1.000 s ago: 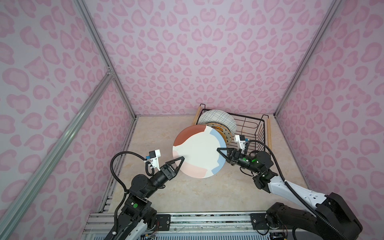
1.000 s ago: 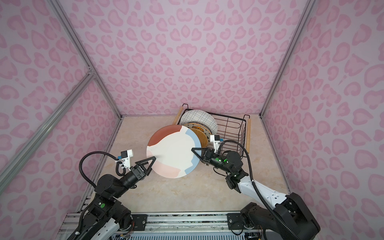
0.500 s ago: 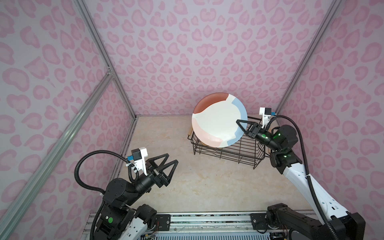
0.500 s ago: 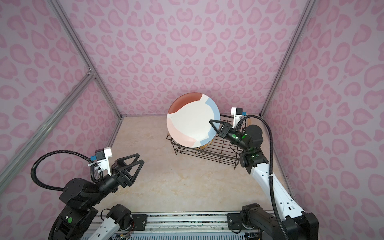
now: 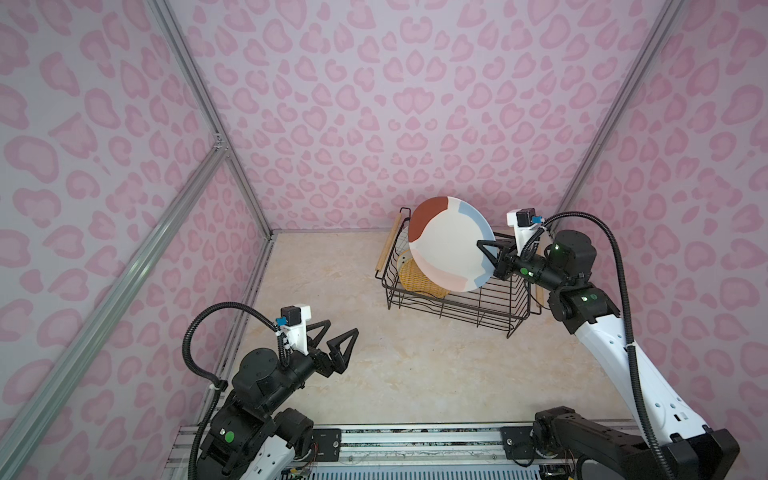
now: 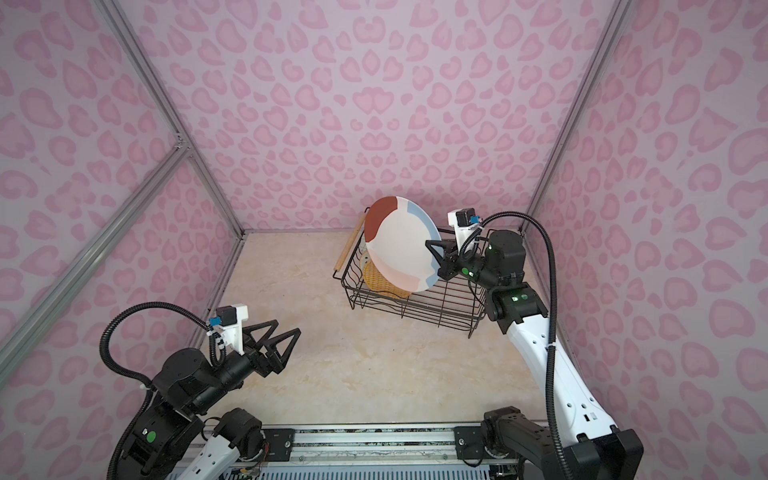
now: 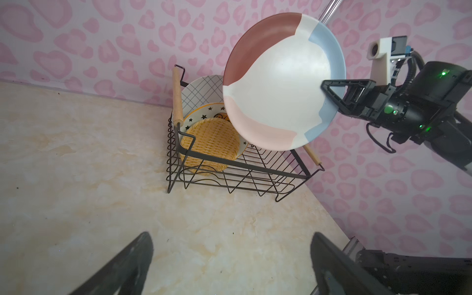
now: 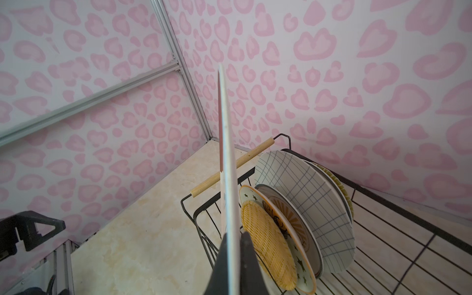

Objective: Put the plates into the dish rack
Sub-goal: 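Carry the pastel plate to the rack with the right gripper while left releases, then lower the pastel plate into the rack in front of the wicker plate, right gripper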

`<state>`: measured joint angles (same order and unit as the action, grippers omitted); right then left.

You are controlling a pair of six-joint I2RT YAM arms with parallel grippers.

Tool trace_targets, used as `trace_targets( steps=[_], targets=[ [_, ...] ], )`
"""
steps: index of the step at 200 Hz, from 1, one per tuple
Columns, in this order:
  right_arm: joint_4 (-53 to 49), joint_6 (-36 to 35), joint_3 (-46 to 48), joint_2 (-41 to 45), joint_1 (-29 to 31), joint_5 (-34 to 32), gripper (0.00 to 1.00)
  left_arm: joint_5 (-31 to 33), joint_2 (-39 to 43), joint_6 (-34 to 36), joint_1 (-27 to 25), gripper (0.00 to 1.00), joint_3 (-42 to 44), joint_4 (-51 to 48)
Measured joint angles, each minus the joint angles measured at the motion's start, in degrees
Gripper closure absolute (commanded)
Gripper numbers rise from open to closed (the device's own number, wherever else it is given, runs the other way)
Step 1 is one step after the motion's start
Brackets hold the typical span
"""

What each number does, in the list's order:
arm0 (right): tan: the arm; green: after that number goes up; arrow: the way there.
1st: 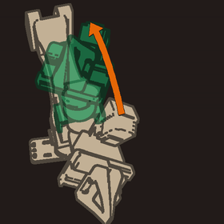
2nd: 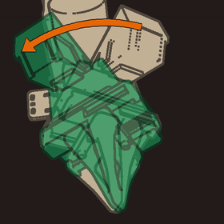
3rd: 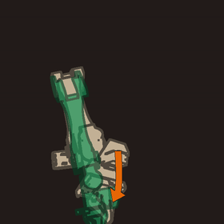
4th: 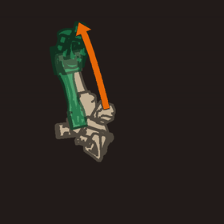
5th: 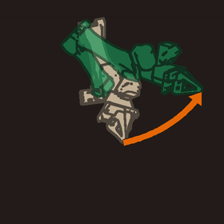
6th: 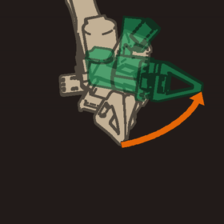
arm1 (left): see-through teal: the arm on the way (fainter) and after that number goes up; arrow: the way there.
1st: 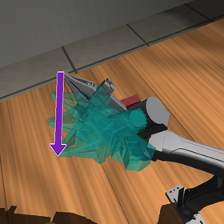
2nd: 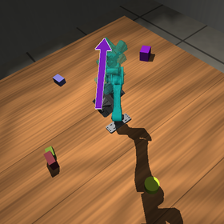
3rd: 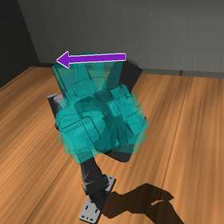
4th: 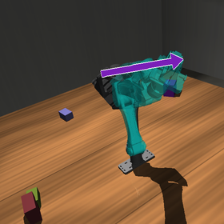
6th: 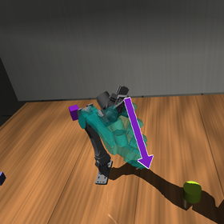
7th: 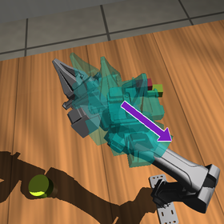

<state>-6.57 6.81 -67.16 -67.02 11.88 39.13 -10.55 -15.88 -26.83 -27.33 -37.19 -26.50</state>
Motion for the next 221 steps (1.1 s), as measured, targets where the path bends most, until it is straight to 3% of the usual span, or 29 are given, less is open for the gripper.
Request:
trace_targets(
  steps=[37, 85, 221],
  targets=[
    [-3.23, -10.71, -3.87, -5.73, 0.68, 2.8, 1.0, 0.04, 1.57, 0.26, 0.0, 0.02, 0.72, -1.75],
    [-7.3, -19.58, -5.27, -10.73, 1.03, 5.6, 1.0, 0.04, 2.36, 0.24, 0.0, 0.02, 1.36, -2.19],
    [-11.8, -33.38, -4.72, -18.36, 3.48, 3.63, 1.0, -0.44, 2.47, 0.26, 0.0, 0.02, 1.68, -2.16]
  ],
)
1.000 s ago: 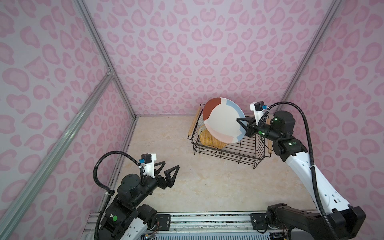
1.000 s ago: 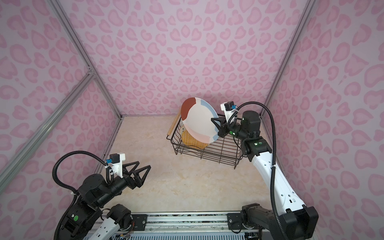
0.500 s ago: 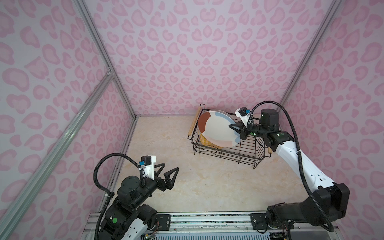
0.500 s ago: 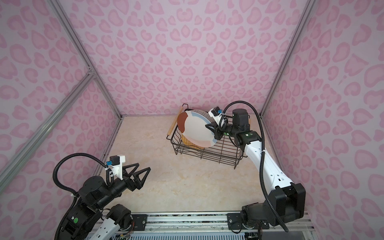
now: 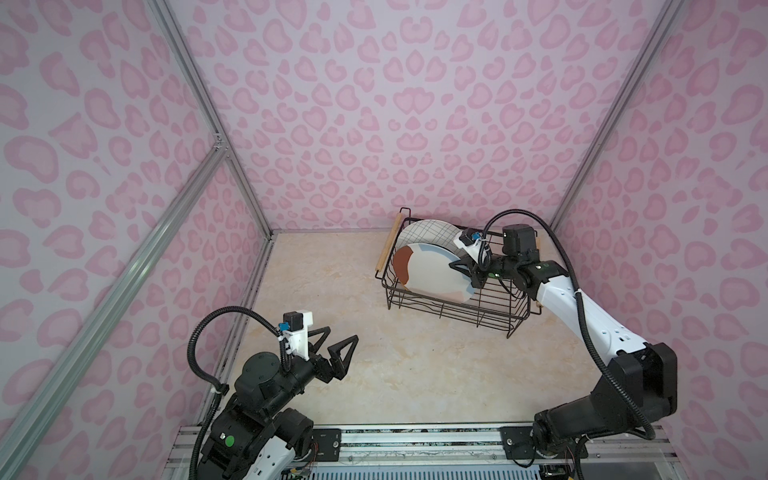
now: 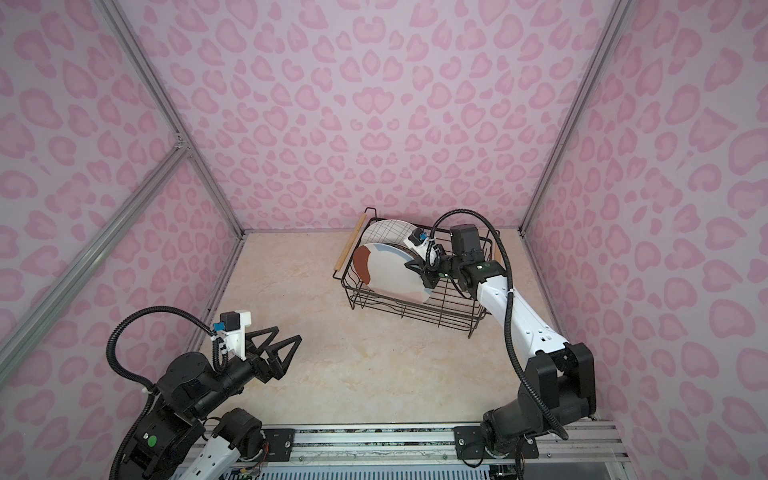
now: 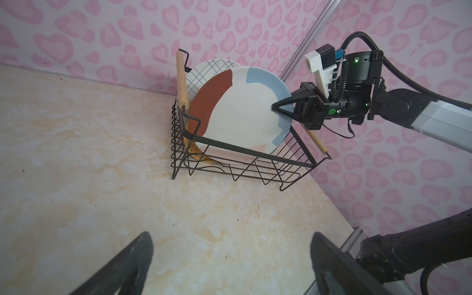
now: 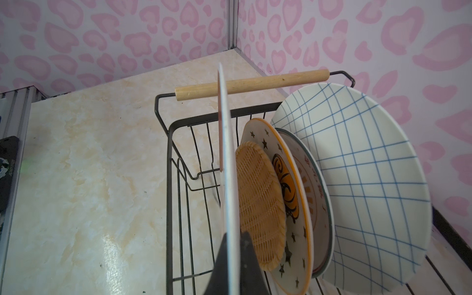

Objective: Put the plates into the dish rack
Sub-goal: 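Lower the pastel plate into the rack in front of the wicker plate, right gripper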

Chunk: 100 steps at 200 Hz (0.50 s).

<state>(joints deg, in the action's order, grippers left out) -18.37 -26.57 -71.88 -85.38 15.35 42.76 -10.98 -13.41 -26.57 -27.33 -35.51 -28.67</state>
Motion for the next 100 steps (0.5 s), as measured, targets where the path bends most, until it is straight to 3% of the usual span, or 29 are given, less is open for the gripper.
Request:
trace_targets(
  steps=[100],
  targets=[
    [-1.79, -4.17, -3.58, -3.98, 0.35, -1.75, 1.0, -0.15, -0.11, 0.0, 0.0, 0.03, 0.0, 0.0]
  ],
)
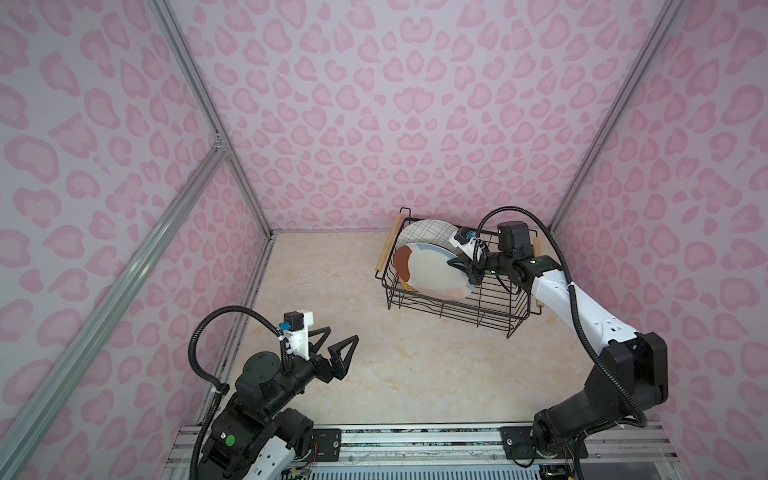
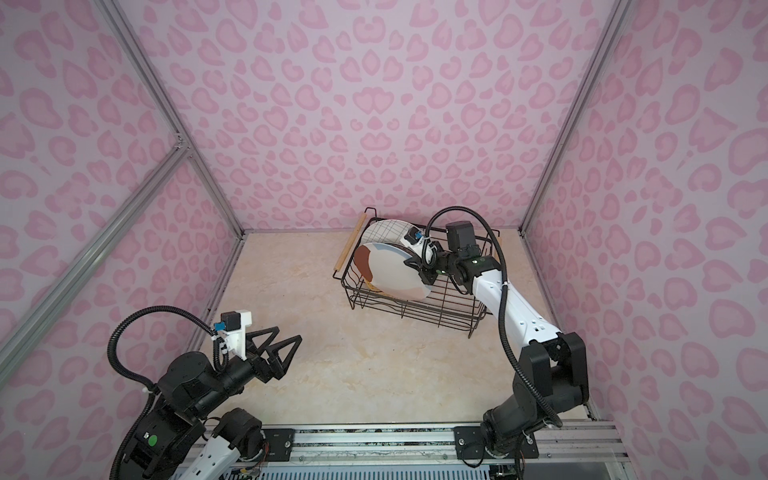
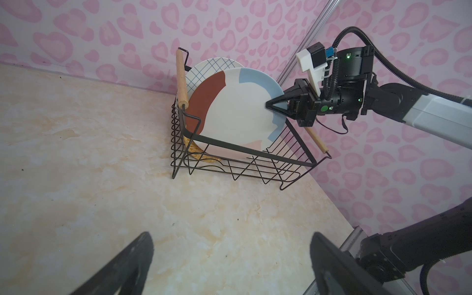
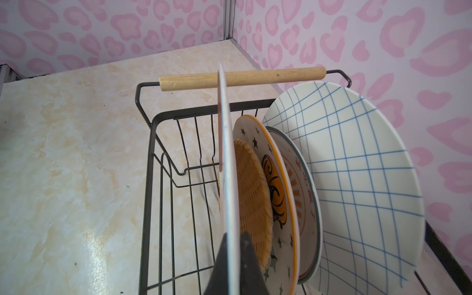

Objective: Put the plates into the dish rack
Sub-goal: 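Lower the pastel plate into the rack in front of the wicker plate, right gripper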

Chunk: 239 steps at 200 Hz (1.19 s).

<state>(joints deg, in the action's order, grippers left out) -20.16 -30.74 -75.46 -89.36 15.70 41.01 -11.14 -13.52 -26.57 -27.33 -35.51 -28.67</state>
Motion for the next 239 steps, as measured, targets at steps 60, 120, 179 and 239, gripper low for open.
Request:
trace_targets(
  steps=[60, 120, 179, 239],
  targets=[
    [-0.94, -1.51, -0.24, -1.44, -0.22, 1.57, 1.0, 0.02, -0.02, 0.0, 0.0, 0.03, 0.0, 0.0],
    [-2.05, -3.23, -1.18, -3.61, 0.04, 2.67, 1.0, 0.02, -0.24, 0.02, 0.0, 0.03, 0.0, 0.0],
    [-4.33, -4.61, -4.46, -6.51, 0.44, 2.93, 1.0, 0.0, -0.28, 0.02, 0.0, 0.03, 0.0, 0.0],
    [-4.22, -4.11, -4.79, -7.08, 0.72, 2.86, 0.86, -0.13, -0.35, 0.04, 0.0, 0.03, 0.0, 0.0]
  ],
)
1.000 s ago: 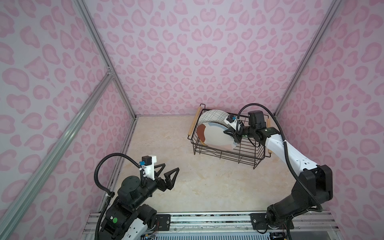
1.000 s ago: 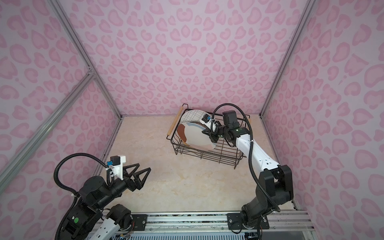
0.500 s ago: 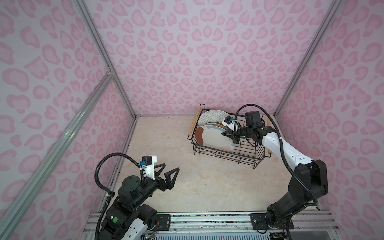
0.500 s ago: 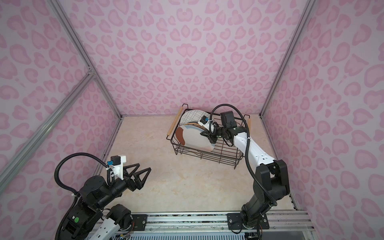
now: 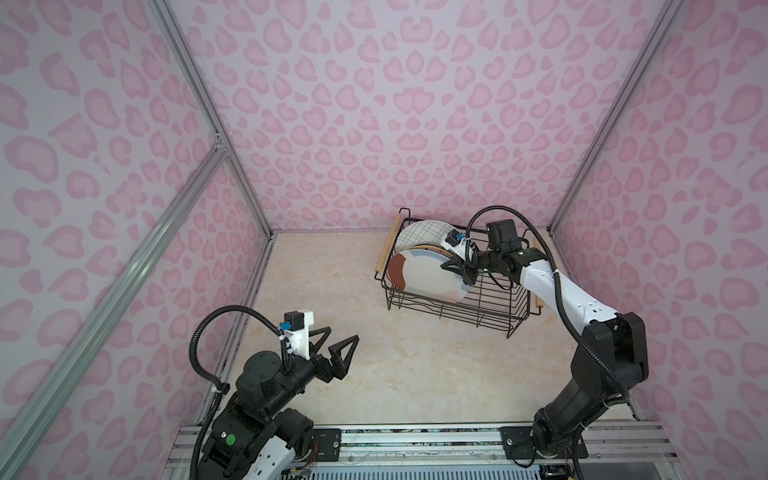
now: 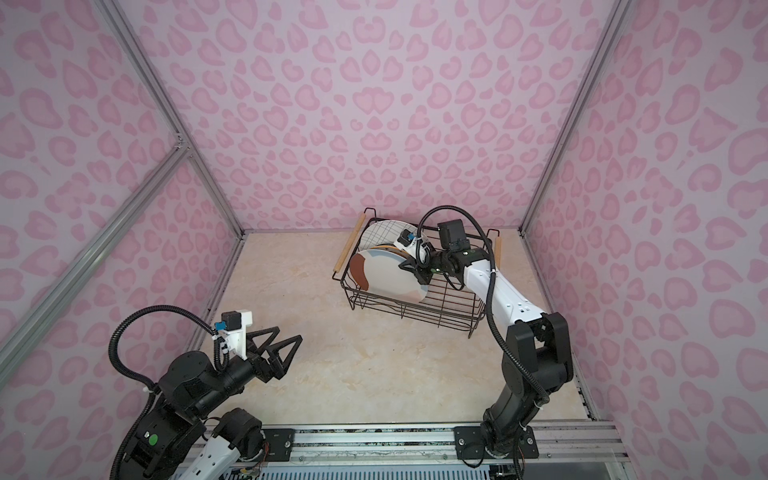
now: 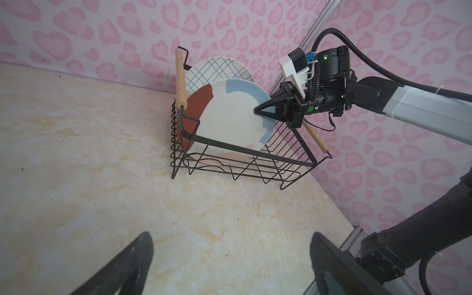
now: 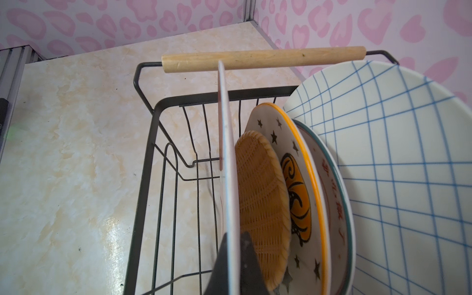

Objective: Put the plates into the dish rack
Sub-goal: 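Lower the pastel plate into the rack in front of the wicker plate, right gripper, then open the right gripper and lift it up off the pastel plate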

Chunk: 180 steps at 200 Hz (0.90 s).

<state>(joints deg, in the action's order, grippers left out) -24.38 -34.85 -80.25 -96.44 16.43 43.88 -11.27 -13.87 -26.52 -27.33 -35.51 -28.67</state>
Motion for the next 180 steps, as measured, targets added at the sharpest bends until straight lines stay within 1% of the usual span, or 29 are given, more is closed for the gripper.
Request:
trace_targets(
  steps=[28, 45, 84, 133, 180],
  targets=[
    [-0.09, 1.11, 0.0, -0.04, 0.13, -1.09, 0.75, -0.24, -0.02, 0.02, 0.0, 0.03, 0.0, 0.0],
    [0.31, 1.68, 0.0, 0.57, 0.13, -1.55, 0.71, -0.26, -0.02, 0.13, 0.0, 0.03, 0.0, 0.0],
    [1.77, 4.24, -0.2, 1.51, 0.2, -2.08, 0.68, -0.28, -0.02, 0.15, 0.0, 0.03, 0.0, 0.0],
    [3.54, 5.44, -0.22, 2.45, 0.24, -2.51, 0.65, -0.28, -0.02, 0.15, 0.07, 0.03, 0.0, 0.0],
    [4.24, 7.32, -0.26, 4.09, 0.22, -3.39, 0.54, -0.31, -0.02, 0.15, 0.07, 0.03, 0.0, 0.0]
  ],
)
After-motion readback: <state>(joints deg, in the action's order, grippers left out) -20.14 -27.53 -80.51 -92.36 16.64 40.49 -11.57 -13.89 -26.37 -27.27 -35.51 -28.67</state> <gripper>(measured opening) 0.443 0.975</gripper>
